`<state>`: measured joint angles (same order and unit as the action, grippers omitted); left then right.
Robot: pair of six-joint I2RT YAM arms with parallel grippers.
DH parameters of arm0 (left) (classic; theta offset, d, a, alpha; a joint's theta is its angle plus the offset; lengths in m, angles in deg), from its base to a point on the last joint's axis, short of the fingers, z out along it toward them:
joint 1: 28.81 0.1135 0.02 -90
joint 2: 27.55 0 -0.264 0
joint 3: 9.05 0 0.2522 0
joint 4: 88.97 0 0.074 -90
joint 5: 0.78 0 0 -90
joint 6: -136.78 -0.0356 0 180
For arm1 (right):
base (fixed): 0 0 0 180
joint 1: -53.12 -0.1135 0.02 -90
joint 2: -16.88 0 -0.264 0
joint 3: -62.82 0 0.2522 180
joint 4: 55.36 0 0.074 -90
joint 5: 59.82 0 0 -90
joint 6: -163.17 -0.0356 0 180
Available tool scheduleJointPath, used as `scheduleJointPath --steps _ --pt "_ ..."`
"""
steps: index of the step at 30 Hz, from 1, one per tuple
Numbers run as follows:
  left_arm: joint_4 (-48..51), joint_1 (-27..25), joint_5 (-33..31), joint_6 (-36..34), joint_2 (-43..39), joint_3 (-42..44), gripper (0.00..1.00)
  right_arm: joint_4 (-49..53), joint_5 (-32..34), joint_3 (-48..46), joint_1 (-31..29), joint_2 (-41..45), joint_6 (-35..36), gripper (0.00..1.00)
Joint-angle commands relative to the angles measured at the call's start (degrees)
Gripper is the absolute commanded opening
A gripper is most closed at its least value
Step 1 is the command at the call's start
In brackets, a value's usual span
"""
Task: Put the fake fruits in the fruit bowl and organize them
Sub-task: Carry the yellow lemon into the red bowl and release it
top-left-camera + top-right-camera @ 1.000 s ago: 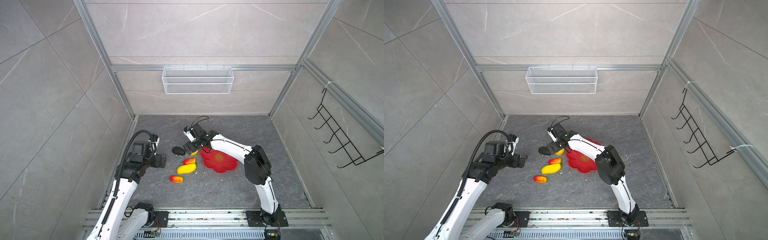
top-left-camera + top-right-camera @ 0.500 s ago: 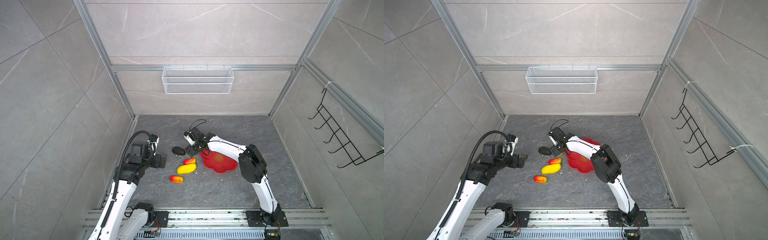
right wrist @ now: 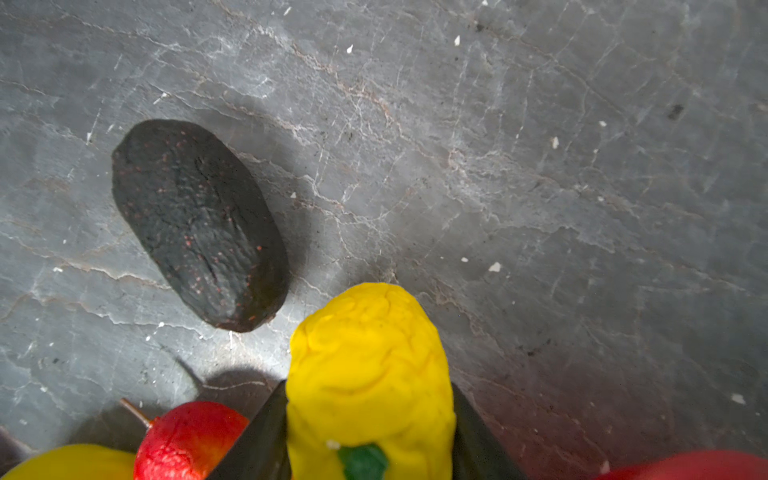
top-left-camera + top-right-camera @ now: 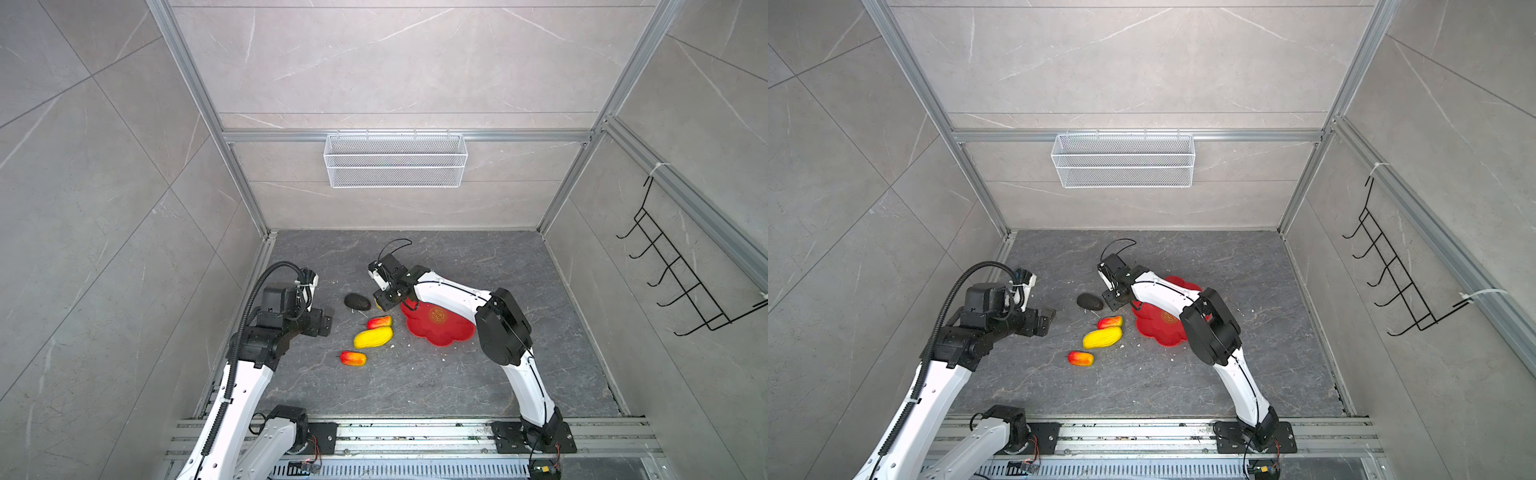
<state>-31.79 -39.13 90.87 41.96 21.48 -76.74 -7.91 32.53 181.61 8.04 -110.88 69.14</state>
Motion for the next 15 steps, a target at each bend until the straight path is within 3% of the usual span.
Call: scheduleJointPath --steps 1,8,15 --pt "-1.2 0.3 0.4 -1.0 -0.8 -0.5 1.0 1.4 0.8 0.6 0.0 7.4 0.4 0.41" --pt "-1.3 0.3 0.6 -0.8 -0.7 -0.4 1.0 1.6 4.9 -6.7 1.6 20.6 1.8 0.39" --pt "-1.4 0.5 1.2 -0.5 -0.4 -0.6 1.0 2.2 7.8 -18.9 7.7 32.5 0.9 0.37"
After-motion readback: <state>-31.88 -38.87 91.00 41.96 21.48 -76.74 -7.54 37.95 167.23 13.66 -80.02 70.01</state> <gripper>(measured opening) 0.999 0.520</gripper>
